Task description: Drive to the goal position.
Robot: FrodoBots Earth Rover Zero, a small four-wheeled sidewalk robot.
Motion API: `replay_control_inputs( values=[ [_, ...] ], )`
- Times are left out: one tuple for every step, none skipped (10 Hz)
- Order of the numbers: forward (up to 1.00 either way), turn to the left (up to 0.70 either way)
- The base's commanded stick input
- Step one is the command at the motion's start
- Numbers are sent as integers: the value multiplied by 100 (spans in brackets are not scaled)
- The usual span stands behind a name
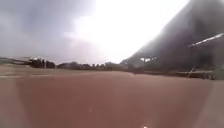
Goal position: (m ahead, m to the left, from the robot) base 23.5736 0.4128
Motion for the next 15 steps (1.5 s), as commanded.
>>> replay_control_inputs(
  values=[
    [70, 0],
    [70, 0],
    [70, 0],
    [70, 0],
    [70, 0],
    [70, 0],
    [70, 0],
    [70, 0],
    [70, 0],
    [70, 0],
    [70, 0],
    [70, 0],
    [70, 0],
    [70, 0],
    [70, 0]
  ],
)
